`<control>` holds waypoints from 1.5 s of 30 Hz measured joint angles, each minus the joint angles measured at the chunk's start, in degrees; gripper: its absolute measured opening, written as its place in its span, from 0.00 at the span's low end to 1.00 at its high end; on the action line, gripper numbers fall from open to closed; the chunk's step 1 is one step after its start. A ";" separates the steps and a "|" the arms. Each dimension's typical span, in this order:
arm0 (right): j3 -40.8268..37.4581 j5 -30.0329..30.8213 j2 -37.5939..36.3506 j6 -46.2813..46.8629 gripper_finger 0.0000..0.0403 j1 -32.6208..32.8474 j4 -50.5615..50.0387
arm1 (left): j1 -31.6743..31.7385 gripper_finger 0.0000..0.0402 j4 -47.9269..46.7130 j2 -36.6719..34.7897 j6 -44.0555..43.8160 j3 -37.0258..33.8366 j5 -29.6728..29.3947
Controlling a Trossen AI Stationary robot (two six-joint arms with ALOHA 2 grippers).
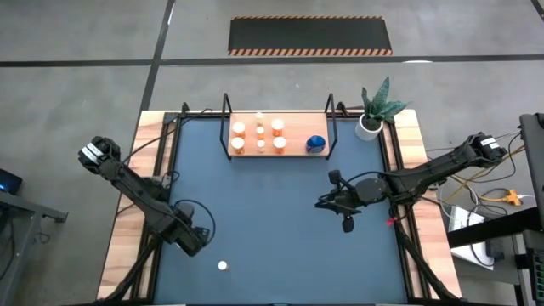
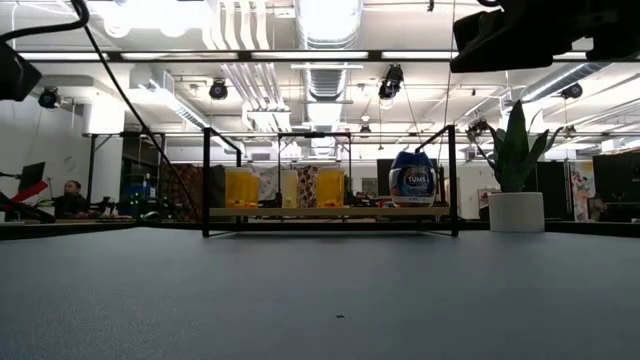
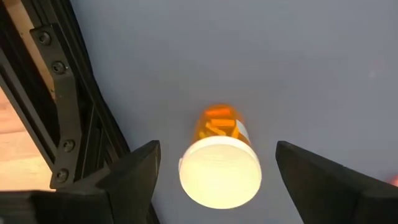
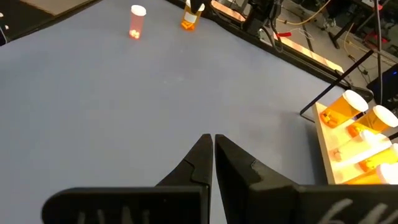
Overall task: Pick and place medicine bottles onto shelf by color
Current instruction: Put the orange pill bottle on the shelf
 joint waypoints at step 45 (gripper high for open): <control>-0.10 0.00 0.00 1.92 0.02 0.00 -2.53 | 7.58 0.48 8.88 5.29 20.19 20.33 0.07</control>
